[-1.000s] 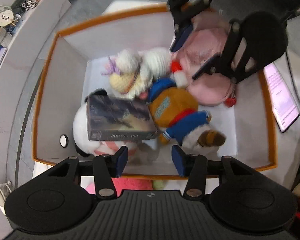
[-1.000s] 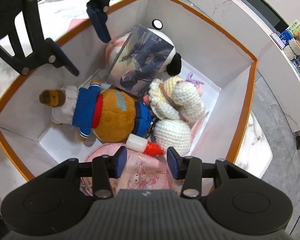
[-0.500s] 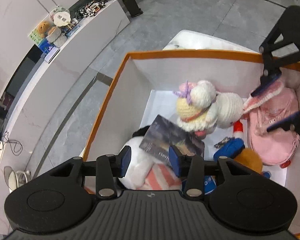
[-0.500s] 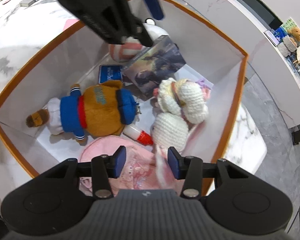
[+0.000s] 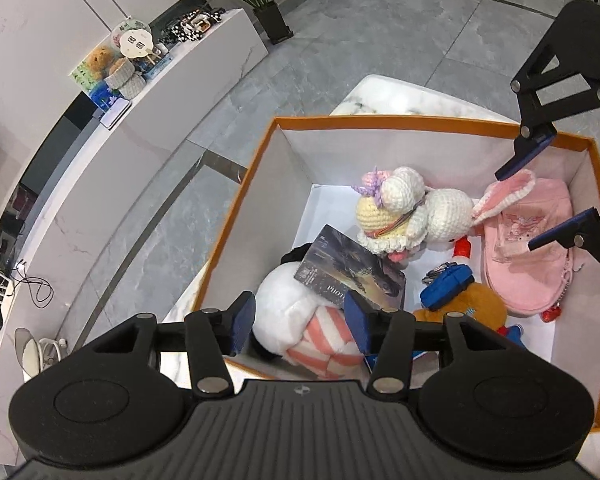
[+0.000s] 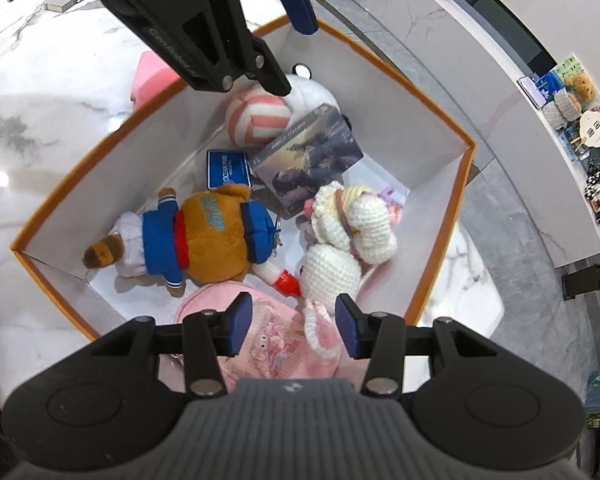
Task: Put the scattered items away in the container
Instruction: 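Raise both open tools above the orange box, then move left tool toward pink card holder while right tool moves toward pink pompom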
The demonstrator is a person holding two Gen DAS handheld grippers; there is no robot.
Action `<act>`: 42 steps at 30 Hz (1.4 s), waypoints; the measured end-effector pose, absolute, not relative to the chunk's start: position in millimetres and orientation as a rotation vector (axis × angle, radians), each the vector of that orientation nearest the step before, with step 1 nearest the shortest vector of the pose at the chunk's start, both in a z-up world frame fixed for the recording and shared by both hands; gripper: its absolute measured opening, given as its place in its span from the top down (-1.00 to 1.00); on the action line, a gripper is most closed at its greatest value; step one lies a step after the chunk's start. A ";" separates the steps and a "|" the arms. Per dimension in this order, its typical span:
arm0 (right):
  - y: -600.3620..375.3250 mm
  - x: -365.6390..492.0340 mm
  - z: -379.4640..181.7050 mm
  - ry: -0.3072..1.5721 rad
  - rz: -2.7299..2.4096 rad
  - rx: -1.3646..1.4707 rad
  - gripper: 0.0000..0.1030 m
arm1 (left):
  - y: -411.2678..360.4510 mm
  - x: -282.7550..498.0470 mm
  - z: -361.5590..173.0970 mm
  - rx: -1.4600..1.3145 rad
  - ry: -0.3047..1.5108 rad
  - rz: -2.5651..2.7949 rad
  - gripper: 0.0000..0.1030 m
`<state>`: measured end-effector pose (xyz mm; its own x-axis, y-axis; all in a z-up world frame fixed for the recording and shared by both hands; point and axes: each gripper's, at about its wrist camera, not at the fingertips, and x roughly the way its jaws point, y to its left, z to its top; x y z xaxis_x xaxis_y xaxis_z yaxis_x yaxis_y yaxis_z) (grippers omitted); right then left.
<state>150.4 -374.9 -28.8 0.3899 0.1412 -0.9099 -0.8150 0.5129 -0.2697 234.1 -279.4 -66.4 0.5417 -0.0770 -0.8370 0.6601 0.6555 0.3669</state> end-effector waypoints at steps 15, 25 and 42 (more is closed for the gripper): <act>-341.4 125.7 26.5 0.883 0.653 -0.914 0.04 | -251.2 195.2 -8.9 0.738 0.817 -0.444 -0.12; -310.3 97.0 66.0 0.807 0.649 -0.996 0.00 | -223.2 168.0 25.6 0.712 0.760 -0.410 -0.17; -224.9 66.9 84.5 0.745 0.713 -1.143 -0.04 | -126.0 130.7 44.3 0.622 0.716 -0.325 -0.24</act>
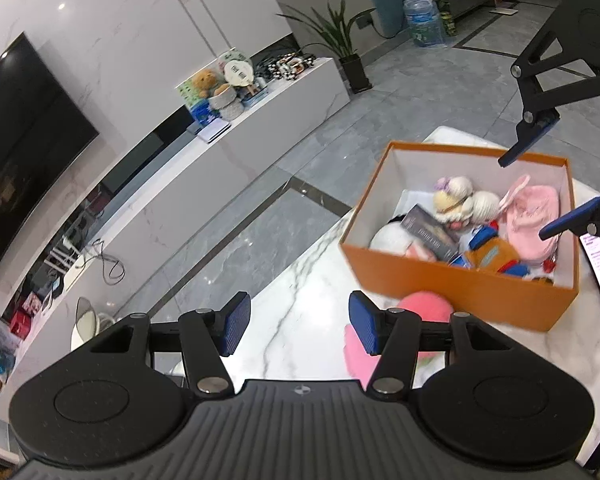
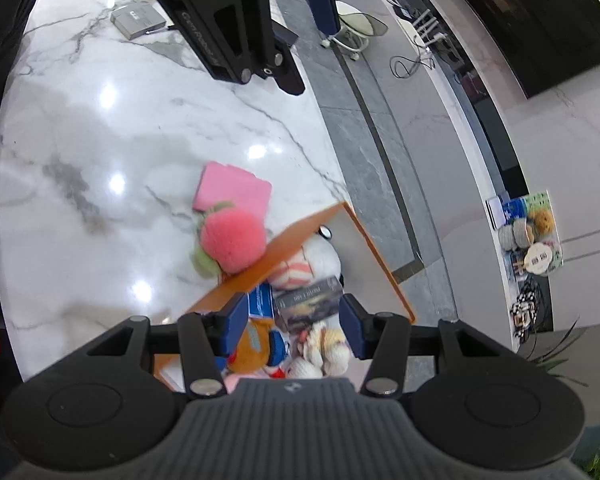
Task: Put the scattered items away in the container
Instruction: 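Move left tool toward pink card holder while right tool moves toward pink pompom, then lower left tool onto pink card holder while right tool descends onto pink pompom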
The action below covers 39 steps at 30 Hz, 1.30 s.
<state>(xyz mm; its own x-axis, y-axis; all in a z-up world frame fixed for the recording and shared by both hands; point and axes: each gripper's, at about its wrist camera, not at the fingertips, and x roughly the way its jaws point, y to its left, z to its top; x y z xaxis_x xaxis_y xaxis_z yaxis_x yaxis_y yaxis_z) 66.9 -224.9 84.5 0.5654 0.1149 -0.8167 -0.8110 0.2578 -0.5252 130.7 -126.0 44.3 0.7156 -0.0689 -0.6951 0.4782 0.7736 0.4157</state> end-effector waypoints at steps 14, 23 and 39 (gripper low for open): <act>-161.7 77.7 37.8 0.781 0.735 -1.193 -0.09 | -41.4 117.1 -31.3 0.407 0.718 -0.323 -0.30; -137.5 83.9 0.4 0.840 0.764 -1.237 -0.09 | -28.1 122.2 -81.4 0.364 0.742 -0.388 -0.32; -130.4 104.1 -54.5 0.910 0.806 -1.266 -0.23 | -38.2 142.1 -126.2 0.218 0.791 -0.524 -0.43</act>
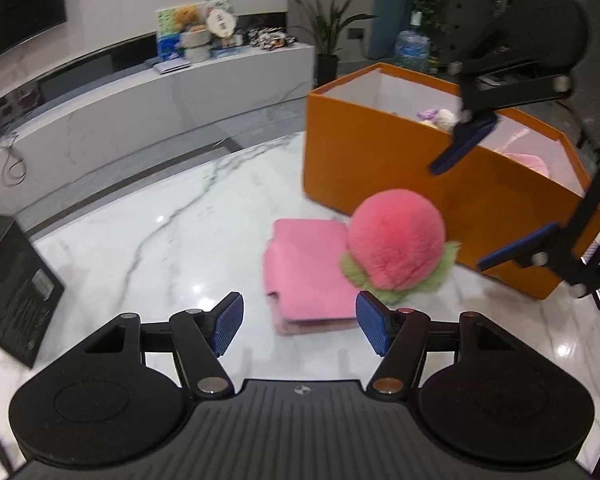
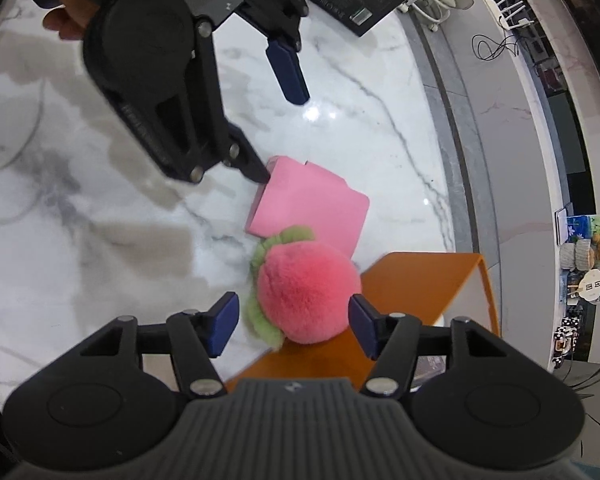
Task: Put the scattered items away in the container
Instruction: 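Lower left tool onto pink card holder while right tool descends onto pink pompom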
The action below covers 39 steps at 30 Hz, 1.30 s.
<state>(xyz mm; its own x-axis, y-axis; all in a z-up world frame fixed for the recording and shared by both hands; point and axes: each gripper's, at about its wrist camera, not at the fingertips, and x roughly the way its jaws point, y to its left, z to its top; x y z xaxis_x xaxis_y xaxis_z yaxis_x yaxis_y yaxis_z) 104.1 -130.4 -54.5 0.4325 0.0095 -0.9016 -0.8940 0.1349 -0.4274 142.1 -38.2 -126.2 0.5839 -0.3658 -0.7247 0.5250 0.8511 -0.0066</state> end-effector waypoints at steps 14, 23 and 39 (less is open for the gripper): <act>-134.7 130.3 -86.0 0.920 0.850 -1.235 -0.33 | -31.5 169.8 -171.7 0.061 0.871 -0.552 -0.43; -139.8 144.7 -107.0 0.952 0.865 -1.239 -0.33 | -14.9 180.4 -179.9 -0.116 0.911 -0.569 -0.43; -137.4 147.5 -121.0 0.986 0.873 -1.233 -0.29 | -6.7 190.5 -181.5 -0.260 0.952 -0.576 0.48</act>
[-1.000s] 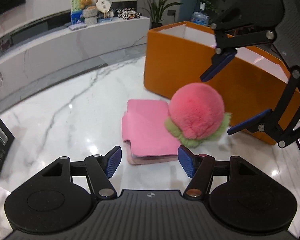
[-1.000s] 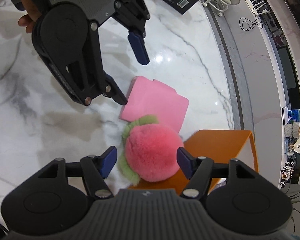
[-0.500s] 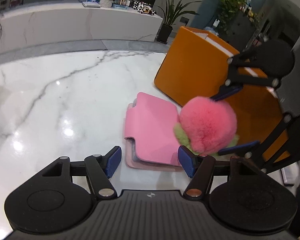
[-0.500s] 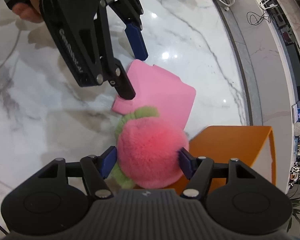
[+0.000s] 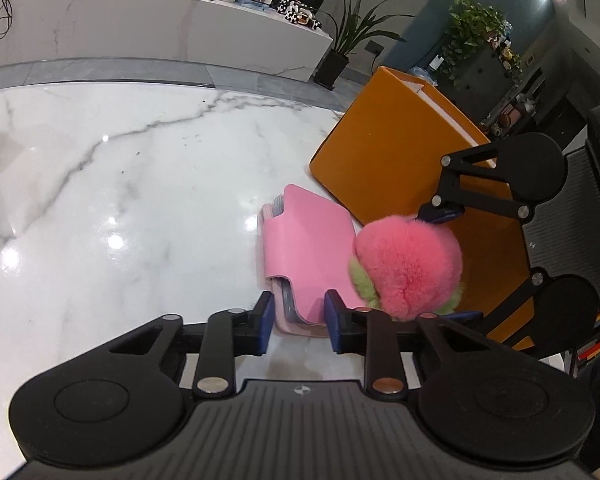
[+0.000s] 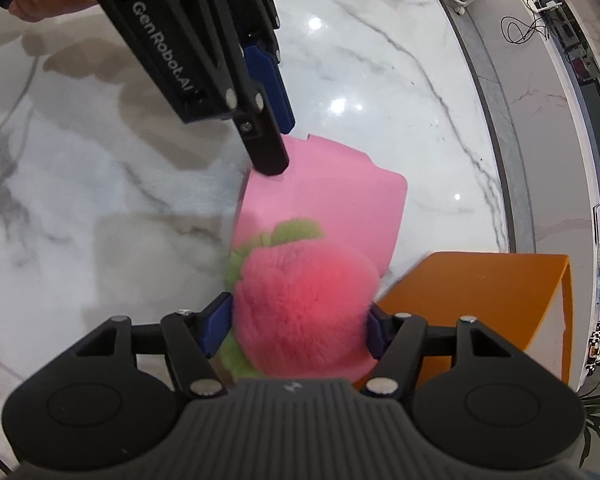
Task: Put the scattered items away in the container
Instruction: 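Lower left tool onto pink card holder while right tool descends onto pink pompom, then close left tool on pink card holder while right tool closes on pink pompom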
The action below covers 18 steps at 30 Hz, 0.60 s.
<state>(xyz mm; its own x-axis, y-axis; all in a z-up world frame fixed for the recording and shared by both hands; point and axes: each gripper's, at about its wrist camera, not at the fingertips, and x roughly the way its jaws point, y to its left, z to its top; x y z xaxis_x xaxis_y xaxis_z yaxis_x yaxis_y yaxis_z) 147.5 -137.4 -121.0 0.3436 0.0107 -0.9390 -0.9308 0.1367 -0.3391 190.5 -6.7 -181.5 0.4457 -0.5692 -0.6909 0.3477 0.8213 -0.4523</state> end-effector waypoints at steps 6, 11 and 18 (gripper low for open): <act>-137.9 147.7 -119.6 0.996 0.872 -1.230 -0.09 | -7.1 194.0 -175.8 -0.276 1.000 -0.584 0.78; -136.6 144.5 -114.3 1.022 0.891 -1.193 0.02 | -11.5 188.0 -174.5 -0.232 1.064 -0.611 1.00; -130.1 128.7 -114.9 1.046 0.914 -1.218 0.05 | 10.6 183.5 -178.9 -0.288 1.009 -0.532 0.66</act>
